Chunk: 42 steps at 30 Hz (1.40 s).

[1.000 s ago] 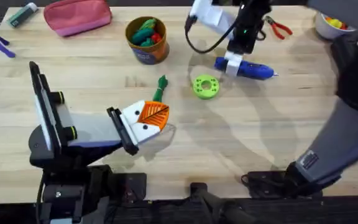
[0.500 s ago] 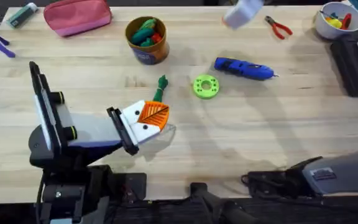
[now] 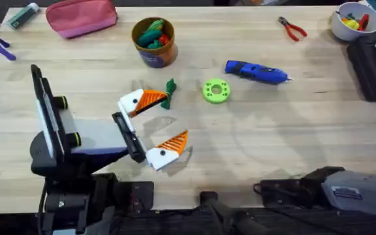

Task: Pick up the gripper from the table and insert it into the empty holder that is missing its gripper. Then pick up a screw, insert it into the mounting hole, and use the screwdriver to tighten it. Finally, clean up the table by picking up the vegetable and placing it into the bucket.

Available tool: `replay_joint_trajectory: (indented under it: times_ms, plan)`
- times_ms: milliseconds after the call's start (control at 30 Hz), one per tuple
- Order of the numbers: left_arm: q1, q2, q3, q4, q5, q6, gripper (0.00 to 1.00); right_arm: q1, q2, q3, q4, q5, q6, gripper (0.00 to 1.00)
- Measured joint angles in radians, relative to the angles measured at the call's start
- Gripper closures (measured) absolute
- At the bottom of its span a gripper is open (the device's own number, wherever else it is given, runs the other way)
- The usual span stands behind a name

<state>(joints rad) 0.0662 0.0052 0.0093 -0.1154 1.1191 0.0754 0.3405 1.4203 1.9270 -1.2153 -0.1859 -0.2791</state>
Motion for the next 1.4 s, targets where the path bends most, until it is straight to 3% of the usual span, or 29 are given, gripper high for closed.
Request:
replay_joint_trajectory:
  times_ms: [200,833,1067,1400]
  plan:
    - [0.000,0.000,0.000,0.000,0.000,0.000,0.015,0.000,0.000,-0.048,-0.014,-0.003,0.047,0.009]
    - [0.000,0.000,0.000,0.009,-0.033,0.001,0.015,0.000,-0.005,-0.452,0.107,-0.004,0.157,0.010]
    - [0.000,0.000,0.000,0.021,-0.120,0.001,0.015,0.000,-0.016,-0.522,0.131,-0.007,0.182,0.009]
    - [0.000,0.000,0.000,0.036,-0.211,0.001,0.015,0.000,-0.016,-0.524,0.135,-0.011,0.195,0.009]
